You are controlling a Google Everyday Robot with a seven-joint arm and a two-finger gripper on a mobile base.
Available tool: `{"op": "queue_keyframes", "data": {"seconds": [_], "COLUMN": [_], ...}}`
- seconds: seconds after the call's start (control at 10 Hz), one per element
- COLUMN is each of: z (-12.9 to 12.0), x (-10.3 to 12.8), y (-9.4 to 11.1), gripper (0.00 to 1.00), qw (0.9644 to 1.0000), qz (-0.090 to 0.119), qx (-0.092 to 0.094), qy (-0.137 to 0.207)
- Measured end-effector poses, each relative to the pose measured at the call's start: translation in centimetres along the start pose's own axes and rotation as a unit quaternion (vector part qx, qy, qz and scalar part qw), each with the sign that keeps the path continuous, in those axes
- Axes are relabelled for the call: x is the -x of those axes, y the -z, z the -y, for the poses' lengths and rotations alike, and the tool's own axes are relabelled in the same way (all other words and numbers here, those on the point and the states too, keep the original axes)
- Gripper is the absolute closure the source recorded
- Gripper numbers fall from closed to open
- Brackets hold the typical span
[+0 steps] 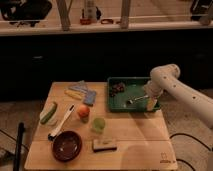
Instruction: Place fork in table surface
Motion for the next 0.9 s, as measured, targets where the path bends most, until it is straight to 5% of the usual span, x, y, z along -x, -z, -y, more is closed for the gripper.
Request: {"op": "queue_keyframes", "data": {"seconds": [0.5, 0.9], "z": [2.0, 3.0], "x": [0.4, 0.9], "y": [0.0, -2.3], "gripper": [0.20, 0.20], "qw": [0.9969, 0.9932], "qz": [-0.001, -0.005], "qx": [-0.006, 0.005], "qy": [0.079, 0.116]}}
